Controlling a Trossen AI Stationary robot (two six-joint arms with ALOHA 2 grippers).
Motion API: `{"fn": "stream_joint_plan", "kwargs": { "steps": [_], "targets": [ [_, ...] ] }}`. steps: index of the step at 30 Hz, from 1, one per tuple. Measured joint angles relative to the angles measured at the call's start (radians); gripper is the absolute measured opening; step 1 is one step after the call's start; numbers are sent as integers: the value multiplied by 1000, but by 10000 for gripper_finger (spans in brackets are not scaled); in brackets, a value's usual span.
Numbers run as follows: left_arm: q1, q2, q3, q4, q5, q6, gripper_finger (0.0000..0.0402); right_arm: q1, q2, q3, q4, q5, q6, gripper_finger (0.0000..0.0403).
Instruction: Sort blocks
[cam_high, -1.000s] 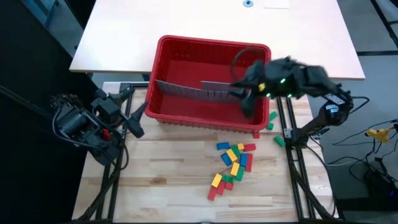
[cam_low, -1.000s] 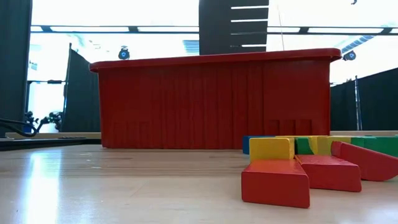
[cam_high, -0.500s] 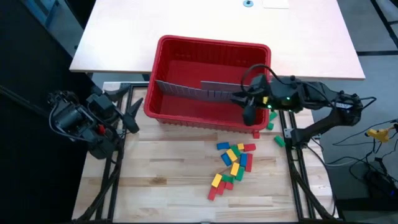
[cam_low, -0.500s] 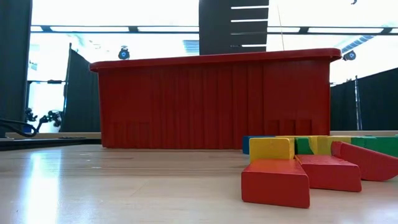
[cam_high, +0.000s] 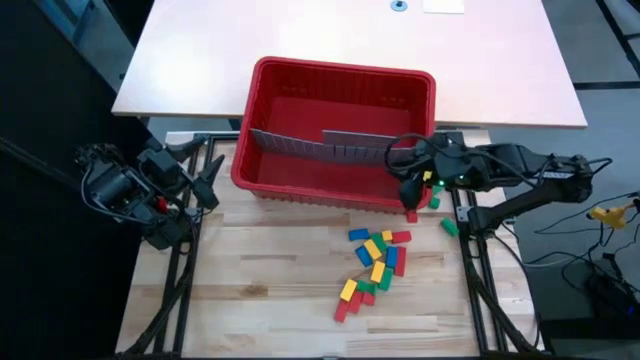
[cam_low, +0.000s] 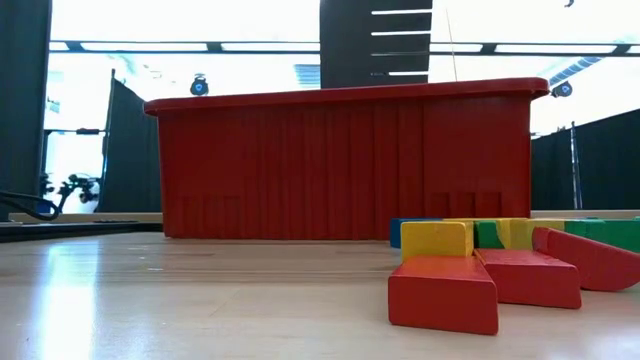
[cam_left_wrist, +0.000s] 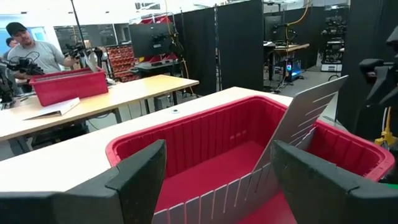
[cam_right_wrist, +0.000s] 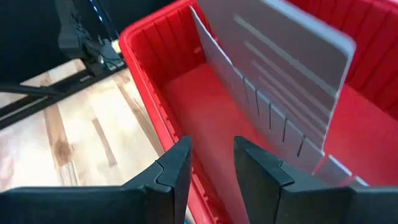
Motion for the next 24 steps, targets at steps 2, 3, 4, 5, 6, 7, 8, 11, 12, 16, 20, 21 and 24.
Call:
{"fn": "stream_joint_plan", "kwargs": {
  "steps": [2, 3, 4, 5, 6, 7, 8, 11, 12, 16, 20, 21, 24],
  "targets": [
    [3, -12, -20, 0, 0, -16, 275, 0, -14, -26, 2, 0, 6, 97],
    [5, -18, -30, 0, 0, -26, 275, 0, -23, -43, 3, 0, 7, 95],
    [7, -24, -38, 0, 0, -32, 275, 0, -33, -59, 2, 0, 10, 93],
    [9, -28, -46, 0, 1, -35, 275, 0, -40, -76, 2, 0, 15, 91],
    [13, -32, -54, 0, 4, -39, 275, 0, -48, -95, 3, 0, 21, 88],
    [17, -34, -62, 1, 10, -40, 275, 0, -57, -114, 3, -1, 29, 86],
    [23, -36, -71, 2, 18, -41, 275, 0, -64, -131, 1, -2, 37, 83],
    [48, -44, -103, 6, 60, -43, 275, 0, -91, -173, 5, -2, 57, 75],
    [58, -45, -113, 6, 69, -45, 275, 0, -101, -186, 5, -2, 64, 72],
    [96, -46, -143, 7, 112, -47, 275, 0, -125, -219, 6, -2, 76, 59],
    [120, -51, -174, 13, 173, -27, 275, 0, -141, -231, 6, -1, 77, 48],
    [121, -53, -180, 25, 196, -6, 275, 0, -141, -232, 6, -1, 77, 46],
    [122, -60, -191, 90, 269, 104, 275, 0, -140, -236, 6, -1, 75, 41]
  ]
}}
